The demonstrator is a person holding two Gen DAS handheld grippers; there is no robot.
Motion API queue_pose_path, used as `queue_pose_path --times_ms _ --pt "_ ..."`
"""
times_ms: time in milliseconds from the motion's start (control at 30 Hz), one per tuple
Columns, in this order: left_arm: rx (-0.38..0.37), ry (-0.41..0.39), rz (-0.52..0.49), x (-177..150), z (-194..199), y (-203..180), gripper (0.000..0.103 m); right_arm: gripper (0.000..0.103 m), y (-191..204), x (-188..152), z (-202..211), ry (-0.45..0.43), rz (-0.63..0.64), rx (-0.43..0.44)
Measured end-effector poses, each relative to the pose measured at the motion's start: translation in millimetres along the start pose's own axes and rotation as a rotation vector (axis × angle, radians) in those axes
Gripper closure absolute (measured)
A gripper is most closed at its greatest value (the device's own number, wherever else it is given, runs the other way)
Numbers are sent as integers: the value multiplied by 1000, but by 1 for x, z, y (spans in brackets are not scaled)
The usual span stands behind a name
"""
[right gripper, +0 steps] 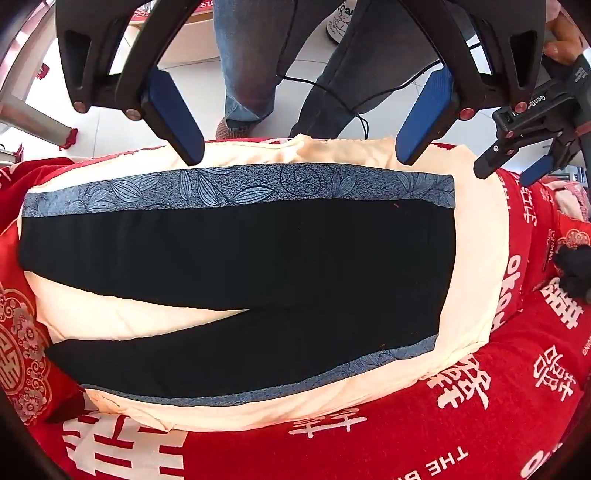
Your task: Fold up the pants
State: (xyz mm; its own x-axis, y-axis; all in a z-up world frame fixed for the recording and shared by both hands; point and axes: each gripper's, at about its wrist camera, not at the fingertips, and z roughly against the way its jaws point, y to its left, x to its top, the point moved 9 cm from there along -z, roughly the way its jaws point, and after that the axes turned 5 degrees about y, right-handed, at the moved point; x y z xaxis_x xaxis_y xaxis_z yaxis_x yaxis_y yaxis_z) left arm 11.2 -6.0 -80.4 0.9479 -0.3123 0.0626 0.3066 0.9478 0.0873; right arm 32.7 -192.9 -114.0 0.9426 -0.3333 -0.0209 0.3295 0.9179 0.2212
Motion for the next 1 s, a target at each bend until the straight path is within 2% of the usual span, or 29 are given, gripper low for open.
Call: queue_pose_path --times_ms 1000 --pt "29 -21 0 -5 7 -1 0 0 -4 -9 4 -12 -9 -20"
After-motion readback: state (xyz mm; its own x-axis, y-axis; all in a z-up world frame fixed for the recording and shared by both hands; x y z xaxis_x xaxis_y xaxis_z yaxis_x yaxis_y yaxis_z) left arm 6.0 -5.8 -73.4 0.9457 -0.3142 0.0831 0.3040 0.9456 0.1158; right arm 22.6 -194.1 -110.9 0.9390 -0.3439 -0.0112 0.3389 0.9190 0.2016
